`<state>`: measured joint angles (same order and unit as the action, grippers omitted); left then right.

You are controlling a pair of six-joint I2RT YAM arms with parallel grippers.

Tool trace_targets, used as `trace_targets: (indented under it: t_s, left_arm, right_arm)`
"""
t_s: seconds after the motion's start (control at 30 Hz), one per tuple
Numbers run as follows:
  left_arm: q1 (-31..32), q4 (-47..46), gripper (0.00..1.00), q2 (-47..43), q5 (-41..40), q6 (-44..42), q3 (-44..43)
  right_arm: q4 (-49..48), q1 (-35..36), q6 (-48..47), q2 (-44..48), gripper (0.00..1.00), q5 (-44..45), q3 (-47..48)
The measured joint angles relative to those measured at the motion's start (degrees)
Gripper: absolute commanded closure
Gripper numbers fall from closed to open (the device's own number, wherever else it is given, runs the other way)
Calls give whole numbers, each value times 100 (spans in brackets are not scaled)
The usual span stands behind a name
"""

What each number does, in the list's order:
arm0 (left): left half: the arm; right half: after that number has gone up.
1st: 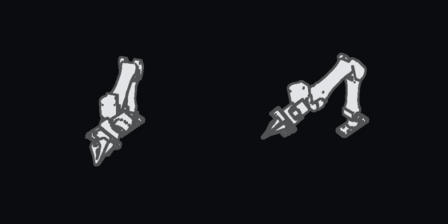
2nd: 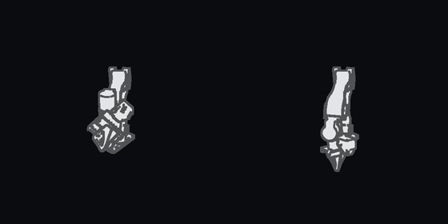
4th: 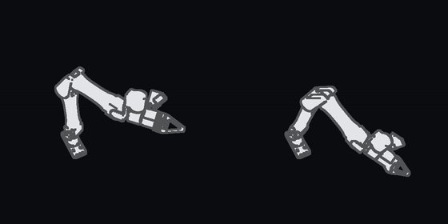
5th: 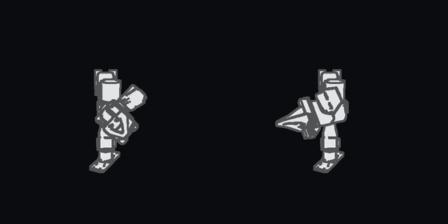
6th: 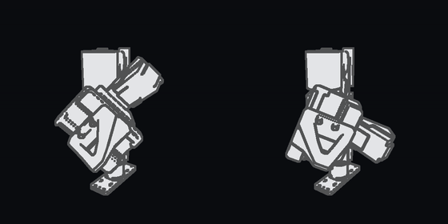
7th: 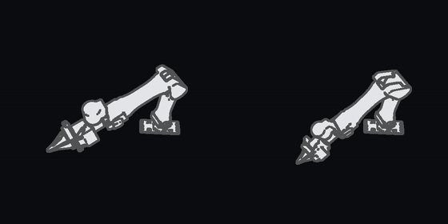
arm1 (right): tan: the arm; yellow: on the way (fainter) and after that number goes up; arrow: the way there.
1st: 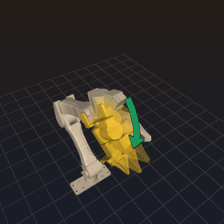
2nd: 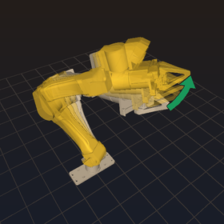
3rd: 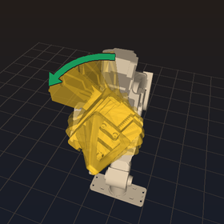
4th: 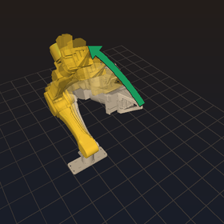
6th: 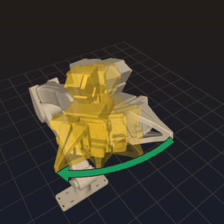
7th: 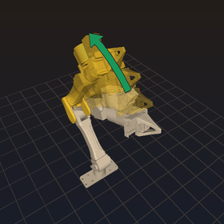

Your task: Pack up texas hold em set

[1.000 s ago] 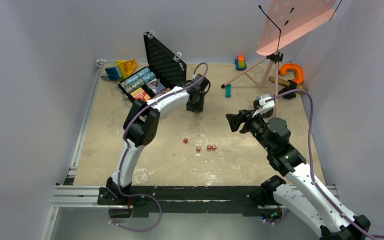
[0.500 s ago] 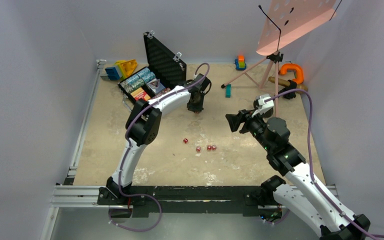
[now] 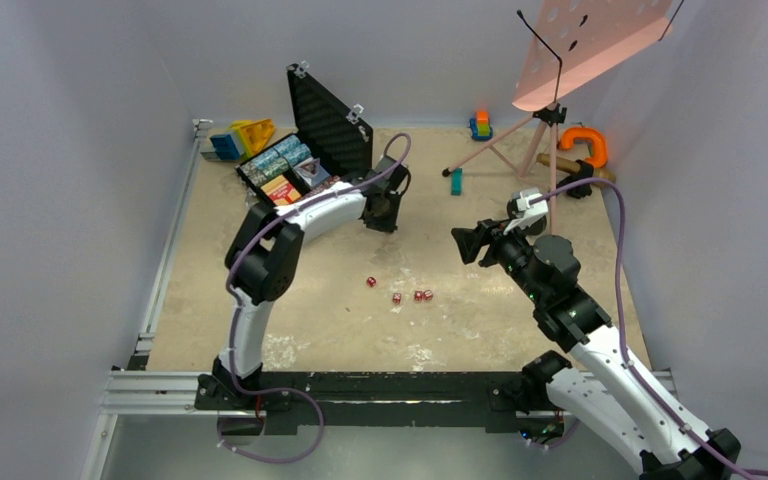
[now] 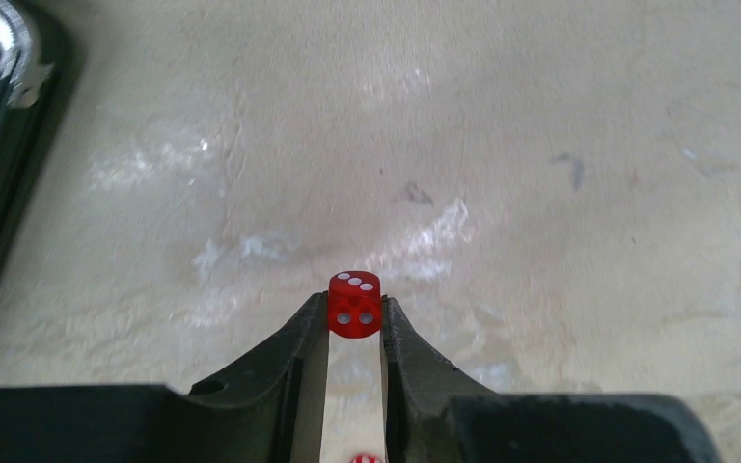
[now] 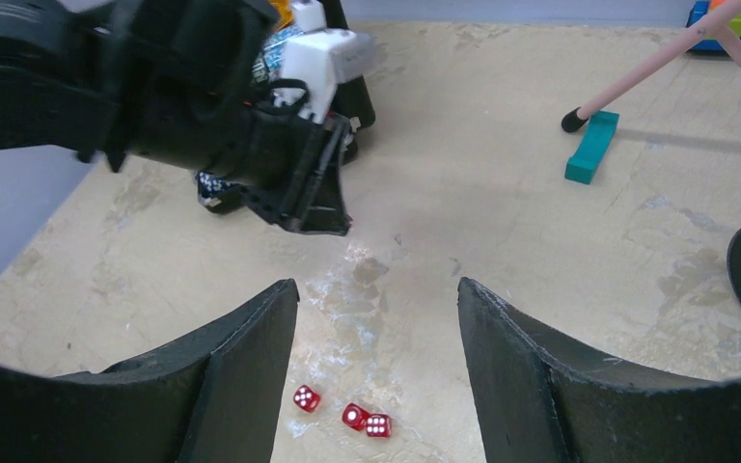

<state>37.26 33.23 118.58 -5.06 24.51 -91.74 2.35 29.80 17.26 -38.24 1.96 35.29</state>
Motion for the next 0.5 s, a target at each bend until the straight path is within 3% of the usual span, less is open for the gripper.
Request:
trace_targets:
  t_s: [0.3,0.5]
  left_arm:
    - [-94,28,100,-2065,-225,7,1158]
    - [-780,125,100,-2634,-719,282,1530]
  right_arm:
    - [2,0,0,7,35,4,0]
    - [24,0,0,85,35,9,-7]
